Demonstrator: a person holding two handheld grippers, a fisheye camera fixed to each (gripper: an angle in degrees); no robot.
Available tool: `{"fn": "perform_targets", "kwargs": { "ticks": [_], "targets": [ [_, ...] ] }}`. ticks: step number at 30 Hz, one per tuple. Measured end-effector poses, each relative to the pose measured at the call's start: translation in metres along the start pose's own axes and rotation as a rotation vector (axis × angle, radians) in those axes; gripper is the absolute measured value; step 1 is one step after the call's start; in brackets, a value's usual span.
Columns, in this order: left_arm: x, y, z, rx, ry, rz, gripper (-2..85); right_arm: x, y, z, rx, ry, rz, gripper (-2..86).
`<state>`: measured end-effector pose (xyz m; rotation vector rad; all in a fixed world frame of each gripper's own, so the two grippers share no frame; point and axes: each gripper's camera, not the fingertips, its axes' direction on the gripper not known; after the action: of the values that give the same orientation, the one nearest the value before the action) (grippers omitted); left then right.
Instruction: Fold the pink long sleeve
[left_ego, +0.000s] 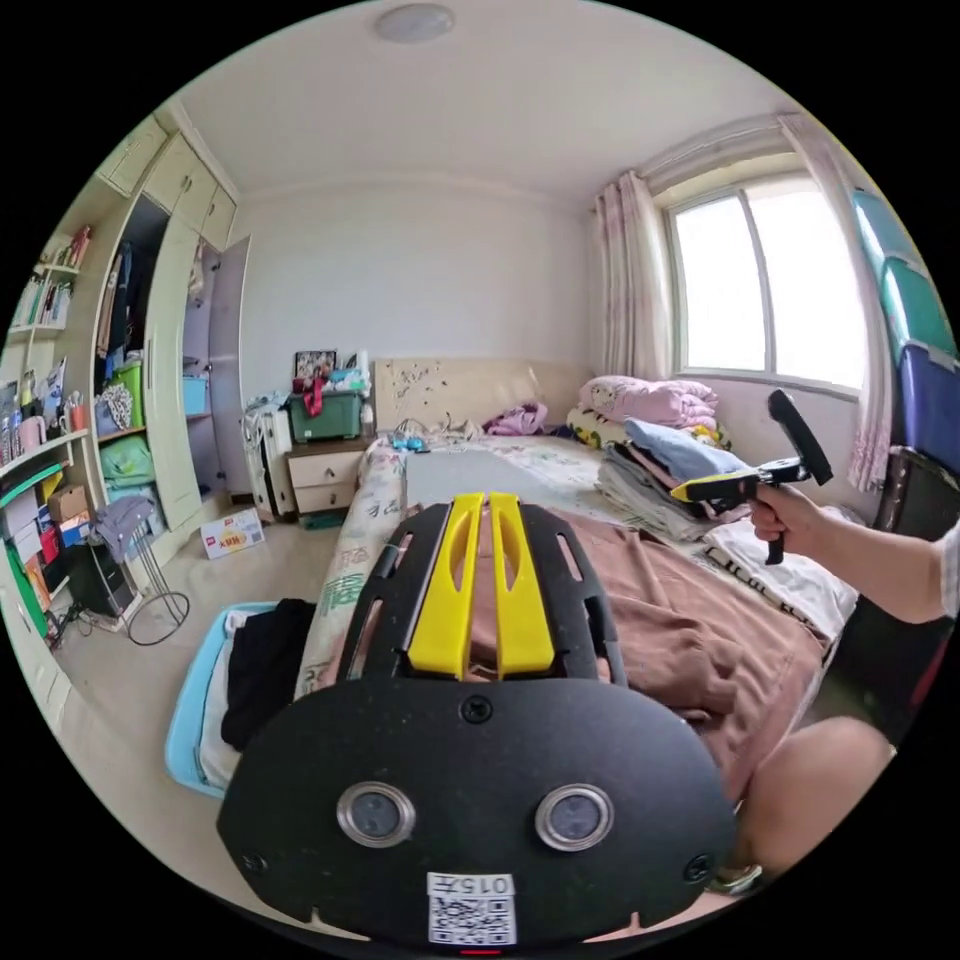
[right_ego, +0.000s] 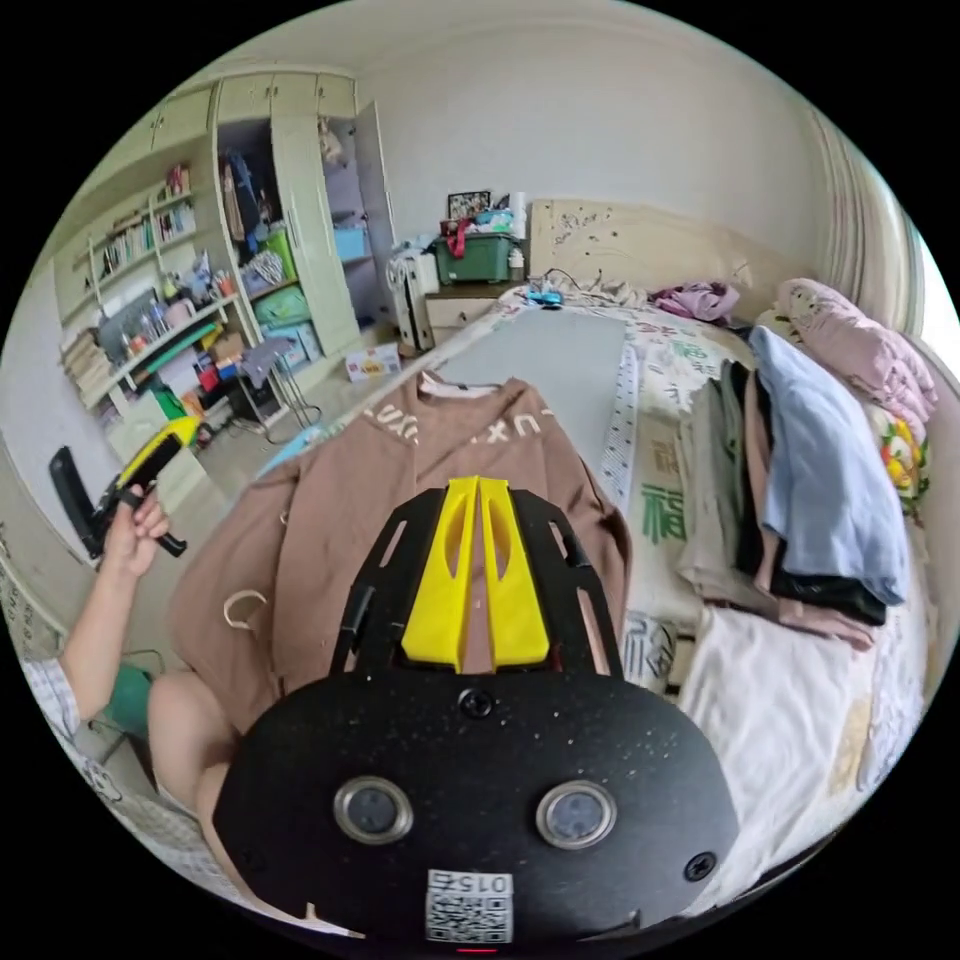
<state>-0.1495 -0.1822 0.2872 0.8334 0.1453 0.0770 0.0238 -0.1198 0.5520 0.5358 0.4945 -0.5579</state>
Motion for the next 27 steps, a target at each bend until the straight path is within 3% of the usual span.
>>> {"fn": "perform_targets", "kwargs": {
  "ticks": [6,14,20,23,27],
  "targets": [
    [-0.060,-0.067,0.163,-0.247,-0.061,0.023,7.4,0.032,-0.099,0.100,-0.049,-0.069,-0.012,9.4],
    [-0.106,-0.082,0.366,-0.477,-0.088,-0.067,10.3,0.071,-0.190,0.245,-0.204,0.134,-0.012,12.7],
    [-0.124,-0.072,0.429,-0.576,-0.066,-0.099,8.1,0.062,-0.213,0.317,-0.355,0.198,-0.034,13.8],
    [-0.134,-0.066,0.443,-0.655,-0.032,-0.119,3.9,0.068,-0.210,0.325,-0.346,0.120,0.042,6.7],
    [-0.142,-0.069,0.421,-0.578,-0.007,-0.148,1.3,0.063,-0.205,0.304,-0.301,0.139,0.031,0.8]
  ]
}}
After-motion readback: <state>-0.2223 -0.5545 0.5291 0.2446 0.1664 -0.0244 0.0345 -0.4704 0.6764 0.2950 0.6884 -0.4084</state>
